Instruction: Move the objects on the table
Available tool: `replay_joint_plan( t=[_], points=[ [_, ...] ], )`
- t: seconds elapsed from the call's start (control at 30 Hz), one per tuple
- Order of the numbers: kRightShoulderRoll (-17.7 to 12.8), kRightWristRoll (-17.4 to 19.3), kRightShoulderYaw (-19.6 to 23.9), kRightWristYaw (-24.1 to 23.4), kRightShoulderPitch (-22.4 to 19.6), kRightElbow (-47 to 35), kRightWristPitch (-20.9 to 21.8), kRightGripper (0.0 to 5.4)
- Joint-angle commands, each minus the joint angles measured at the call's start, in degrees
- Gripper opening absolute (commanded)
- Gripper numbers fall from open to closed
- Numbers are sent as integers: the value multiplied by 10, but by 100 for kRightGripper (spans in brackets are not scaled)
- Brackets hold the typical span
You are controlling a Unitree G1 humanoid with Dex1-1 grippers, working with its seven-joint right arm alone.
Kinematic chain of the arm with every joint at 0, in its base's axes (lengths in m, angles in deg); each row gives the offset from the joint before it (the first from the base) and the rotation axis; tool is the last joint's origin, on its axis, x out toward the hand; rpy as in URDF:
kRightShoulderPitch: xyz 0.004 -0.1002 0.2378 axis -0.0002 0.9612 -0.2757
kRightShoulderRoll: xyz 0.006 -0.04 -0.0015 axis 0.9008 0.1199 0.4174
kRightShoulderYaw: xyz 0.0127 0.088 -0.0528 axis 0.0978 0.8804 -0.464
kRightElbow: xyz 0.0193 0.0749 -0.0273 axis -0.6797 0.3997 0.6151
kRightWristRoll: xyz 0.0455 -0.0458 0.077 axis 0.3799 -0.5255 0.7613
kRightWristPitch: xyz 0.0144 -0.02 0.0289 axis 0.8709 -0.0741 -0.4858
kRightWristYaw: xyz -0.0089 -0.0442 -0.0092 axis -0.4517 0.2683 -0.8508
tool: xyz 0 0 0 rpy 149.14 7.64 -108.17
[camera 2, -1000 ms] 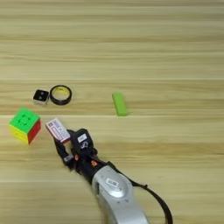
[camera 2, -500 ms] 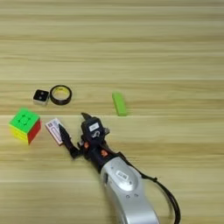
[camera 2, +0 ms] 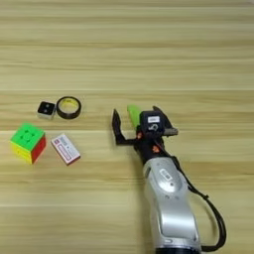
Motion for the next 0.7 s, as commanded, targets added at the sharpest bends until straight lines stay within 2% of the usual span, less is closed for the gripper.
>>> replay_joint_plan(
  t=[0.03, 0.3, 0.7],
  points=[
    [-19, 4, 19, -5, -56, 31, 21, 536],
    [-33, 5, 29, 6, -102, 140, 39, 536],
    [-42, 8, 31, 16, -132, 222, 67, 536]
  ],
)
